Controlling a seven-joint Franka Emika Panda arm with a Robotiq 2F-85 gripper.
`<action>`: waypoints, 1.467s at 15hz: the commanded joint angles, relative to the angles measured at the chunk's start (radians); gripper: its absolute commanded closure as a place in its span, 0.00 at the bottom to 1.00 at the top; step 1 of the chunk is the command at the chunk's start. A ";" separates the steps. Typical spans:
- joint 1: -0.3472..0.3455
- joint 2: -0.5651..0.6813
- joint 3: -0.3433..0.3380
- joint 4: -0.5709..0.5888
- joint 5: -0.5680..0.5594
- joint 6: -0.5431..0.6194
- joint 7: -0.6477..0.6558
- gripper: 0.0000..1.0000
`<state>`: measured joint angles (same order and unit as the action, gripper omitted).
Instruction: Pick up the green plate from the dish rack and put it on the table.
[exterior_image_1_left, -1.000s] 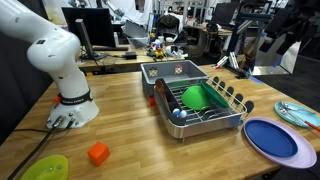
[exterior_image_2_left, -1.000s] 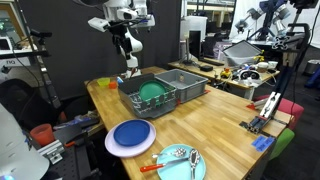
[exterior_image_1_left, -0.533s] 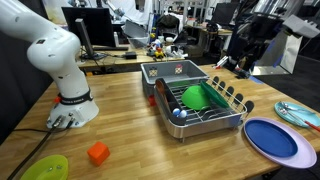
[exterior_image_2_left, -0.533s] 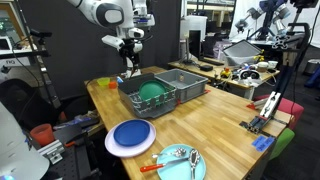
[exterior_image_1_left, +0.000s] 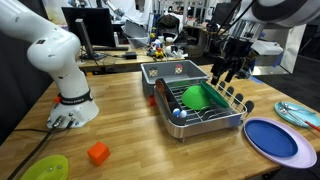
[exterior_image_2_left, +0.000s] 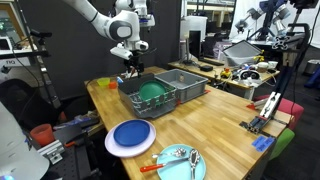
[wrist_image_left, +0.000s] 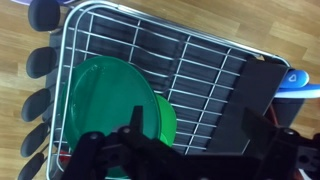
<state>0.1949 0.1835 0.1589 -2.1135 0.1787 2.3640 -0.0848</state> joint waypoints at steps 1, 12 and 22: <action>-0.012 0.018 0.012 0.010 -0.009 -0.003 0.008 0.00; -0.012 0.027 0.014 0.016 -0.011 -0.003 0.010 0.00; 0.009 0.170 -0.009 0.102 -0.116 0.069 0.118 0.00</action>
<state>0.1946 0.2914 0.1589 -2.0609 0.1044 2.4052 -0.0138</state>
